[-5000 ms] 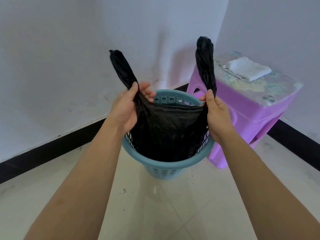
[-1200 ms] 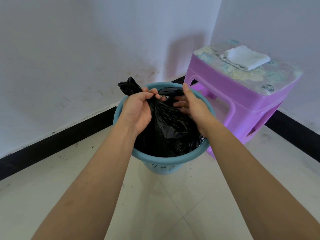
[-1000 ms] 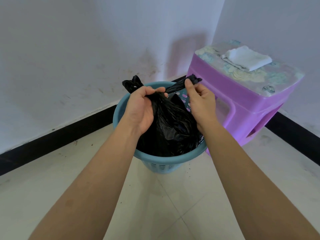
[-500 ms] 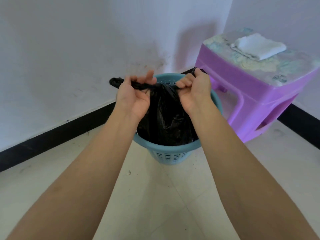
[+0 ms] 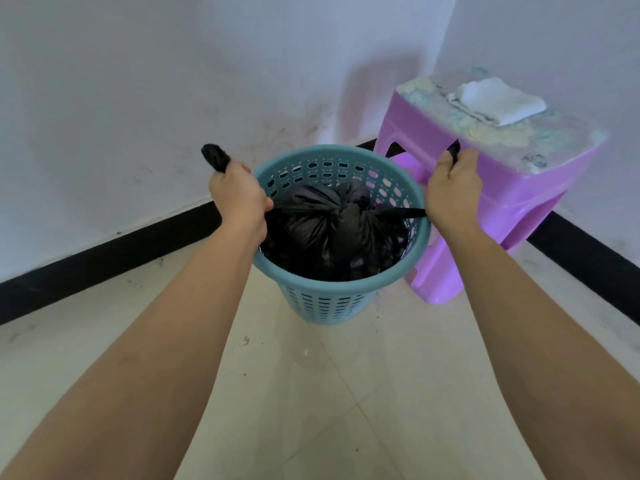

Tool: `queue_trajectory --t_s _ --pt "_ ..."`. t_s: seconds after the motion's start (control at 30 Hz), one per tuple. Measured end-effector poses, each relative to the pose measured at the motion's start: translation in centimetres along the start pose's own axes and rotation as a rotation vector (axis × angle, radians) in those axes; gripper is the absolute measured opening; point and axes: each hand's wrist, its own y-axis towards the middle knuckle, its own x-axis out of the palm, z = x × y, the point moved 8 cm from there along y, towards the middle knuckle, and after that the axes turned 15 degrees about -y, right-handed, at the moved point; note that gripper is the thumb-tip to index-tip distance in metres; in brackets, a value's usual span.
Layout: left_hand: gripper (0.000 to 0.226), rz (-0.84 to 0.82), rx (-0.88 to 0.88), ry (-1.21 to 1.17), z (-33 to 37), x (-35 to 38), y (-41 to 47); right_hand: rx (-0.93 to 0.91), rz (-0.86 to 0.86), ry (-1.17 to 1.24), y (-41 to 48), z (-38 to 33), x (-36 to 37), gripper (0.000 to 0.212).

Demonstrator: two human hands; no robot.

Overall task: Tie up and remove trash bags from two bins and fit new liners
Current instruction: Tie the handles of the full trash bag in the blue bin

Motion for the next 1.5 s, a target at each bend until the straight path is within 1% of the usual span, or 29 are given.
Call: queue_trajectory --t_s 0.07,0.17,0.2,0.27,0.33,0.4,0.47,0.53,0.57,0.63,0.7,0.77,0.8,0.83,0.87,0.93,0.97,1.0,1.07,1.1,1.13,1.17,1.2,1.23,1.3,1.33,1.37,1.43,1.5 --pt "0.022 -0.066 -0.028 -0.015 -0.2 0.7 -0.5 0.078 -0.030 0.124 -0.2 0.2 0.2 0.021" --pt "0.020 -0.204 -0.061 -0.120 0.0 3.5 -2.1 0.157 -0.183 0.546 -0.7 -1.8 1.1 0.016" --pt "0.019 -0.247 -0.081 -0.157 0.0 4.6 -2.7 0.156 -0.237 0.661 -0.9 -3.0 1.4 0.013" --pt "0.021 -0.327 -0.102 -0.172 0.1 6.6 -4.0 0.104 -0.290 0.732 -1.2 -5.6 1.7 0.010" --pt "0.019 -0.403 -0.066 -0.068 0.1 7.7 -4.6 0.012 -0.291 0.658 -1.3 -7.5 1.8 0.008" --pt "0.022 -0.467 -0.011 0.104 -0.3 7.9 -4.6 -0.097 -0.266 0.513 -1.3 -8.5 1.5 0.008" --pt "0.027 -0.484 0.010 0.220 -1.0 7.1 -4.3 -0.162 -0.232 0.342 -1.5 -8.3 1.2 0.015" --pt "0.023 -0.447 0.028 0.286 -1.7 6.0 -3.7 -0.140 -0.238 0.194 -1.5 -7.3 1.2 0.032" --pt "0.019 -0.431 0.038 0.308 -2.0 5.5 -3.4 -0.121 -0.281 0.102 -1.6 -6.7 1.4 0.043" --pt "0.015 -0.441 0.042 0.377 -2.6 4.9 -3.0 -0.102 -0.453 -0.116 -2.1 -5.5 2.2 0.064" --pt "0.028 -0.489 0.010 0.527 -3.4 4.5 -2.5 -0.107 -0.604 -0.356 -2.6 -4.5 2.8 0.070" --pt "0.053 -0.489 -0.048 0.775 -3.8 3.6 -1.9 -0.115 -0.648 -0.509 -2.6 -4.2 2.5 0.071" --pt "0.062 -0.483 -0.075 0.900 -3.9 3.1 -1.8 -0.117 -0.655 -0.550 -2.6 -4.3 2.3 0.069" --pt "0.065 -0.489 -0.092 1.003 -3.9 2.8 -1.7 -0.118 -0.663 -0.586 -2.7 -4.5 2.0 0.067" --pt "0.061 -0.508 -0.098 1.074 -3.9 2.7 -1.9 -0.111 -0.676 -0.610 -2.7 -4.7 1.8 0.065" --pt "0.035 -0.545 -0.091 1.141 -4.0 2.6 -2.1 -0.064 -0.717 -0.599 -2.8 -4.9 1.7 0.056" --pt "0.023 -0.547 -0.090 1.151 -4.1 2.5 -2.2 -0.034 -0.737 -0.581 -3.0 -4.9 1.8 0.054" --pt "0.021 -0.536 -0.086 1.140 -4.3 2.4 -2.1 -0.028 -0.750 -0.568 -3.1 -4.9 1.9 0.055" --pt "0.020 -0.475 -0.056 1.030 -4.5 2.2 -1.7 -0.101 -0.731 -0.510 -3.4 -5.6 2.7 0.072" --pt "0.017 -0.448 -0.025 0.942 -4.3 2.2 -1.6 -0.138 -0.697 -0.416 -3.6 -6.0 3.2 0.083" --pt "0.014 -0.433 0.003 0.841 -4.1 2.3 -1.4 -0.120 -0.674 -0.265 -4.0 -6.1 3.8 0.091" --pt "0.012 -0.426 0.022 0.746 -4.0 2.4 -1.4 -0.059 -0.653 -0.105 -4.3 -5.9 4.4 0.093" --pt "0.012 -0.423 0.035 0.676 -3.9 2.5 -1.3 0.010 -0.626 -0.003 -4.4 -5.3 5.0 0.088" --pt "0.011 -0.417 0.045 0.630 -3.9 2.5 -1.3 0.067 -0.600 0.019 -4.5 -4.6 5.5 0.078" --pt "0.009 -0.393 0.049 0.561 -4.1 2.4 -1.1 0.104 -0.605 -0.119 -4.4 -3.2 6.4 0.054" --pt "0.008 -0.375 0.039 0.531 -4.2 2.2 -1.0 0.100 -0.620 -0.201 -4.5 -2.7 6.6 0.047" --pt "0.007 -0.358 0.026 0.501 -4.3 2.1 -0.9 0.090 -0.641 -0.257 -4.6 -2.5 6.8 0.046" --pt "0.007 -0.333 0.008 0.454 -4.4 1.9 -0.8 0.070 -0.693 -0.311 -4.6 -2.3 7.4 0.056" --pt "0.009 -0.323 0.012 0.454 -4.3 1.9 -0.7 0.078 -0.729 -0.298 -4.8 -2.1 8.0 0.069"
